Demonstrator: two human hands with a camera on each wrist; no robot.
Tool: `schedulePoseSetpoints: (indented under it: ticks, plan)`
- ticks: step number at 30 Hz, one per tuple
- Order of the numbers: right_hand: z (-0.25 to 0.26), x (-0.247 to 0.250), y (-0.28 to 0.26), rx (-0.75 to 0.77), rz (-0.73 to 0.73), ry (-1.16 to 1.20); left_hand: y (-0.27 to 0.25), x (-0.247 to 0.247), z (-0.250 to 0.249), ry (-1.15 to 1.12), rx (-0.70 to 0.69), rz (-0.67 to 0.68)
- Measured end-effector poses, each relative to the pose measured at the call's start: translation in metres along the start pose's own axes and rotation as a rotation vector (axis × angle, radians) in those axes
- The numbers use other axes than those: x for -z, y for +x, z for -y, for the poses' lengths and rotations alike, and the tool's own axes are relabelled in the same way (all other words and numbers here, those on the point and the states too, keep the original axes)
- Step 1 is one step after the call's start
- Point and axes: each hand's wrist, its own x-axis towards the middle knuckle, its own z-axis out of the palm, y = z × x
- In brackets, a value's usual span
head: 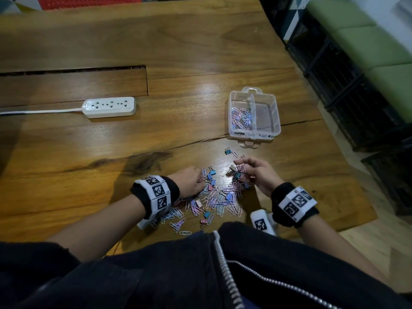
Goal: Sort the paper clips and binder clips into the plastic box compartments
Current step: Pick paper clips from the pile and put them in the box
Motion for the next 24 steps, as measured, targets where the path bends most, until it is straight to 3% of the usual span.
schedulePoseSetpoints:
  ticks: [3,6,8,11,15,19,24]
  plan:
    - [0.001,0.004,-0.003,-0.18,0.06,0.28,-0.004,-0.002,0.002,0.045,-0.024,0.034]
    - [0.001,0.001,-0.005,-0.213,0.078,0.269,-0.003,-0.003,0.001,0.049,-0.021,0.016]
    - [-0.003,-0.002,-0.005,-0.135,0.044,0.026,-0.004,-0.007,-0.001,0.029,-0.021,0.003]
    - [-0.014,-0.005,-0.006,0.057,0.073,-0.528,-0.009,-0.013,-0.001,0.004,-0.033,-0.011]
    - [-0.021,-0.002,-0.01,0.168,0.074,-1.113,-0.014,-0.02,-0.001,0.069,-0.096,-0.114]
    - [-0.02,-0.001,-0.012,0.26,0.082,-1.24,-0.015,-0.022,-0.005,0.116,-0.105,-0.161]
    - [-0.019,-0.008,-0.007,0.318,0.164,-1.403,-0.011,-0.016,-0.005,0.042,-0.013,-0.045]
